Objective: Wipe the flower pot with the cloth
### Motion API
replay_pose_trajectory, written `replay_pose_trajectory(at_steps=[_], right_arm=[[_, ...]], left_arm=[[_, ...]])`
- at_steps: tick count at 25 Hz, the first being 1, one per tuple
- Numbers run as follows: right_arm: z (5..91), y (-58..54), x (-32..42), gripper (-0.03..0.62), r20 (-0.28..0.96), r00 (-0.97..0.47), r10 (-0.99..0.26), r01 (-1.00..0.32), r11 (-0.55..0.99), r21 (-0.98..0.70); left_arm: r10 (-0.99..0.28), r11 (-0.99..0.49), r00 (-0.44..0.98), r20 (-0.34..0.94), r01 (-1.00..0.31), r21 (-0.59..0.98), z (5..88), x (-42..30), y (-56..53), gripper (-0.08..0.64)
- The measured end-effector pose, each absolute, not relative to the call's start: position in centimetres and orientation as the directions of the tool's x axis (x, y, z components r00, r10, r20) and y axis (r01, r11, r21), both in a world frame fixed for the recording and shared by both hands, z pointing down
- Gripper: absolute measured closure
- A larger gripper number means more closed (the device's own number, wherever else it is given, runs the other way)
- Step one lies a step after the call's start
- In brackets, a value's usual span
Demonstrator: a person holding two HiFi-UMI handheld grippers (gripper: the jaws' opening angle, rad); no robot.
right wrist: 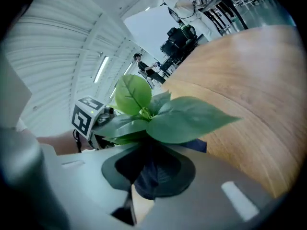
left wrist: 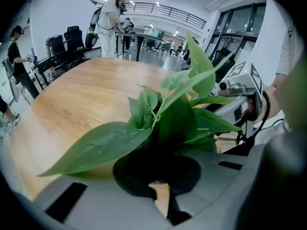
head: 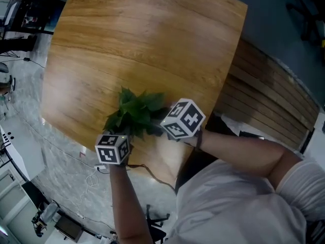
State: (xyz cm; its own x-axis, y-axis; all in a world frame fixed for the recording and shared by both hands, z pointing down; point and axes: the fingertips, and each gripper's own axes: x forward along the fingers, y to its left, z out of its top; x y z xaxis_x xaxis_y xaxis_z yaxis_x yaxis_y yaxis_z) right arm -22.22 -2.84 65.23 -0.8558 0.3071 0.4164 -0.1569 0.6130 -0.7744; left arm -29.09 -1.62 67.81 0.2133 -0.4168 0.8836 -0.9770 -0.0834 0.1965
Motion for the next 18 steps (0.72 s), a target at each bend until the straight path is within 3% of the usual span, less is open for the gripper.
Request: replay_pose_trajectory(at_steps=[9,18], right_arm=[[72.8,-2.8,-24.2,0.548,0.500,-0.831,0.244,-0.258,0.627,-0.735],[65.2,-2.2,-22.9,0.548,0.461,-0.847,0.264,-0.185,0.667,-0.721]], left_arm=[[-0.432,-0.026,0.152,0.889,-0.987,0.156,68.4,-29.5,-2.0,0.554],[-0.429,-0.004,0.163,0.889,-0.984,0.179,68.1,-29.4,-1.5,0.554]])
